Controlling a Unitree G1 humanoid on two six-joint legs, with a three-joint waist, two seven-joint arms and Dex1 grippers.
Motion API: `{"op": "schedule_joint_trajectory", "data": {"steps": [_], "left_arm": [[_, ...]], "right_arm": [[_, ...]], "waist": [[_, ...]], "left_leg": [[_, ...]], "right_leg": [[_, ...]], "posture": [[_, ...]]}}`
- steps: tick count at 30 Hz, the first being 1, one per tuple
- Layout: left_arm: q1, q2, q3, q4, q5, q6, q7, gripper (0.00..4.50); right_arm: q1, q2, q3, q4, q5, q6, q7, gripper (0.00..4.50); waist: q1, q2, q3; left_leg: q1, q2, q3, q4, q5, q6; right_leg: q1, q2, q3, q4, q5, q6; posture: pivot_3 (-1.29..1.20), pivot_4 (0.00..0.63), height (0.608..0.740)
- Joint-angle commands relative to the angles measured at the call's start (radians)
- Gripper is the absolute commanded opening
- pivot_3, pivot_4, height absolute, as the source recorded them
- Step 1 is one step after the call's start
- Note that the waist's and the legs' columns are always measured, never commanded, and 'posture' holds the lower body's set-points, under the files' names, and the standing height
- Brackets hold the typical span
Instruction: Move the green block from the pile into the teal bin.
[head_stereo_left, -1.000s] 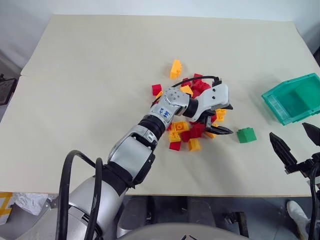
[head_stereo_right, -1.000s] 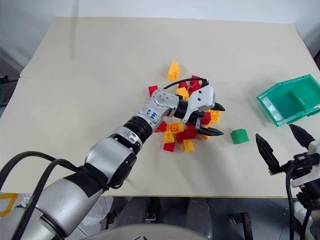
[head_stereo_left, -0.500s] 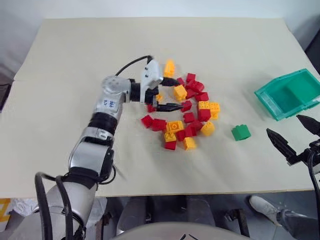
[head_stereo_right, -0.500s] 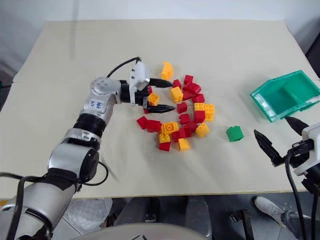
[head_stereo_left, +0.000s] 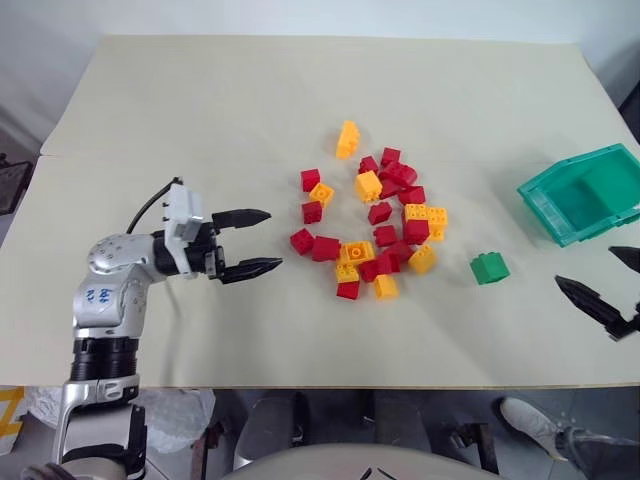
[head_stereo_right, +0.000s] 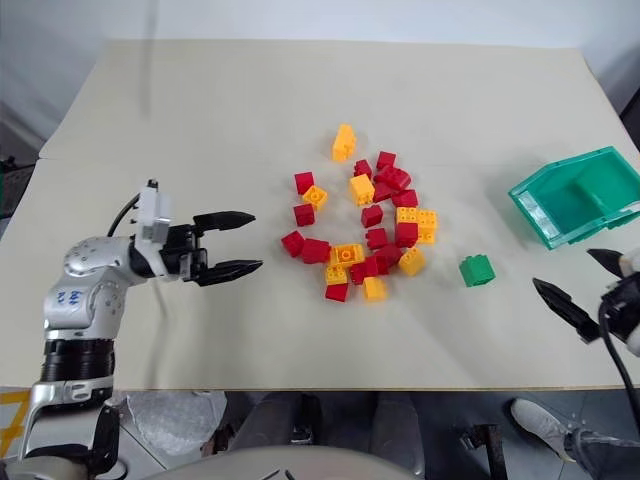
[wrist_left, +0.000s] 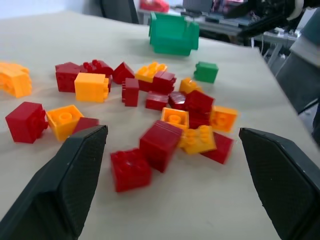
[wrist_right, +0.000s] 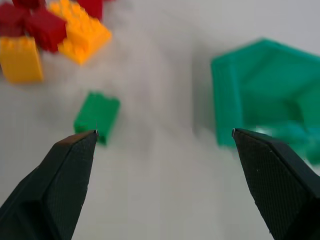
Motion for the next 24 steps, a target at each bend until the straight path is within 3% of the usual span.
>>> {"op": "schedule_joint_trajectory", "data": {"steps": [1, 5, 10, 13, 16, 24], "left_arm": [[0.018, 0.015, 0.014, -0.059, -0.044, -0.03, -0.004, 4.46], [0.023, 0.021, 0.012, -0.057, -0.05, -0.059, -0.009, 4.46], [-0.024, -0.018, -0.03, -0.037, -0.048, -0.098, -0.008, 4.46], [-0.061, -0.041, -0.064, -0.001, -0.04, -0.133, -0.029, 4.46], [-0.089, -0.044, -0.085, 0.026, -0.039, -0.147, -0.051, 4.46], [-0.159, -0.036, -0.123, 0.088, -0.018, -0.152, -0.057, 4.46]], "right_arm": [[0.02, -0.031, -0.099, -0.057, 0.029, 0.069, 0.039, 4.5], [-0.015, -0.062, -0.092, -0.071, 0.045, 0.143, 0.024, 4.5], [-0.162, -0.037, 0.098, -0.094, 0.077, 0.266, -0.117, 4.5], [-0.308, 0.025, 0.29, -0.06, 0.049, 0.324, -0.25, 4.5], [-0.411, 0.073, 0.395, -0.011, 0.019, 0.354, -0.327, 4.5], [-0.52, 0.135, 0.53, 0.071, -0.022, 0.386, -0.385, 4.5]], "waist": [[-0.007, 0.0, 0.0], [-0.016, 0.0, 0.0], [-0.017, 0.0, 0.0], [-0.015, -0.001, 0.0], [-0.014, 0.0, 0.0], [-0.015, 0.0, -0.001]], "left_leg": [[0.001, 0.0, 0.0, 0.0, 0.0, 0.0], [0.002, 0.001, 0.001, 0.0, 0.0, -0.002], [0.004, 0.003, 0.002, 0.0, -0.001, -0.004], [0.005, 0.003, 0.003, 0.0, 0.0, -0.005], [0.005, 0.002, 0.003, 0.0, 0.0, -0.006], [0.004, 0.003, 0.004, -0.001, 0.0, -0.006]], "right_leg": [[0.0, 0.0, 0.0, 0.001, 0.0, 0.0], [-0.001, 0.0, 0.001, 0.003, -0.001, -0.002], [-0.002, 0.0, 0.001, 0.007, -0.003, -0.006], [-0.002, 0.0, 0.001, 0.009, -0.004, -0.007], [-0.003, 0.0, 0.001, 0.01, -0.005, -0.009], [-0.003, 0.002, 0.0, 0.011, -0.005, -0.009]], "posture": [[0.0, 0.15, 0.74], [0.0, 0.15, 0.74], [0.0, 0.15, 0.74], [0.0, 0.15, 0.74], [0.0, 0.15, 0.74], [0.0, 0.15, 0.74]]}}
